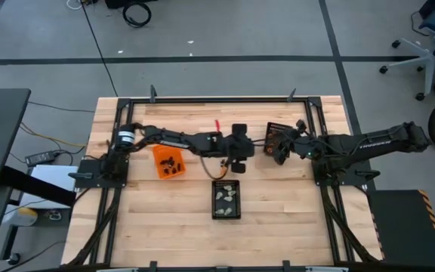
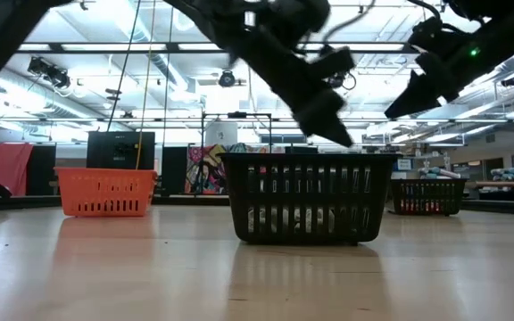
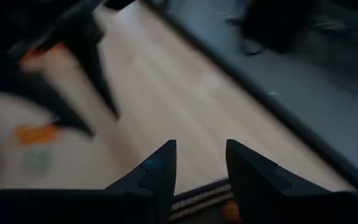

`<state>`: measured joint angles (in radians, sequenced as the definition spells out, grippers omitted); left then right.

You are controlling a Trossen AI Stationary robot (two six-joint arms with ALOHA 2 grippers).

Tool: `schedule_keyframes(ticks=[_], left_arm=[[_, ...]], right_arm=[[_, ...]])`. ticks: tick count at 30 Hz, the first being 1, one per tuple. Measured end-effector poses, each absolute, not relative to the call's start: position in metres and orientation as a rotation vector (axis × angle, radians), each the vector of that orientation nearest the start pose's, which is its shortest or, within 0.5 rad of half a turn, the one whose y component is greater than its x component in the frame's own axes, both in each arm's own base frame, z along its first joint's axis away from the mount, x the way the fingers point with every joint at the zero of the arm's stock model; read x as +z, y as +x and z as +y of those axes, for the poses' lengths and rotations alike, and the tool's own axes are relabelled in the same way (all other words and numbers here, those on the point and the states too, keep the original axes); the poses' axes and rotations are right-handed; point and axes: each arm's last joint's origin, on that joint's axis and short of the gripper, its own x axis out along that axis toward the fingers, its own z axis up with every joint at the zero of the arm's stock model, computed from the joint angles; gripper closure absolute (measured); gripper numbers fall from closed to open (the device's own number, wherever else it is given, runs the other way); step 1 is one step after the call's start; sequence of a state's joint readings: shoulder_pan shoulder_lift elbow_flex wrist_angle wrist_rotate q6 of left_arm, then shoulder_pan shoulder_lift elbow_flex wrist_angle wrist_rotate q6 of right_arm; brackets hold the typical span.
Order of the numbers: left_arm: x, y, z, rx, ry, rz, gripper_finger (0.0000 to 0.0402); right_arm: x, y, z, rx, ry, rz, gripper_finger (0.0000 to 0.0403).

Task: Sort Halloween decoration
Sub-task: Put the white skull toy into the bottom black bin

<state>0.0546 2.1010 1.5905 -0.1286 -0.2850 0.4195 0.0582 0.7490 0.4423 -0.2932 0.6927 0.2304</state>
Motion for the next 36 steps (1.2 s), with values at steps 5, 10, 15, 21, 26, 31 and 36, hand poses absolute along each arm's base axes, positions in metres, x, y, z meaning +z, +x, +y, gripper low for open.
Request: schedule_keyframes(ticks=[5,10,15,21,26,31,36], left_arm=[[0.211,0.436,0.024,0.184,0.441,0.717,0.0285],[0.212,0.408,0.015,0.188,0.385,0.725,0.0286],[0.208,0.387,0.005,0.175,0.348,0.740,0.0286],[0.194,0.367,-0.005,0.144,0.348,0.792,0.0286],[0.182,0.355,-0.009,0.149,0.300,0.821,0.0286],[0.174,0.346,-0.010,0.172,0.240,0.839,0.0286],[0.170,0.343,-0.015,0.170,0.221,0.850,0.0286]], right_arm=[[0.213,0.168,-0.005,-0.500,0.018,0.498,0.0260],[0.206,0.189,-0.002,-0.418,-0.014,0.488,0.0260],[0.191,0.210,0.001,-0.340,-0.037,0.502,0.0260],[0.175,0.231,0.003,-0.224,-0.058,0.494,0.0260],[0.157,0.246,0.001,-0.140,-0.056,0.504,0.0251],[0.136,0.257,-0.002,-0.065,-0.039,0.522,0.0219],[0.120,0.266,-0.005,-0.015,-0.025,0.507,0.0180]])
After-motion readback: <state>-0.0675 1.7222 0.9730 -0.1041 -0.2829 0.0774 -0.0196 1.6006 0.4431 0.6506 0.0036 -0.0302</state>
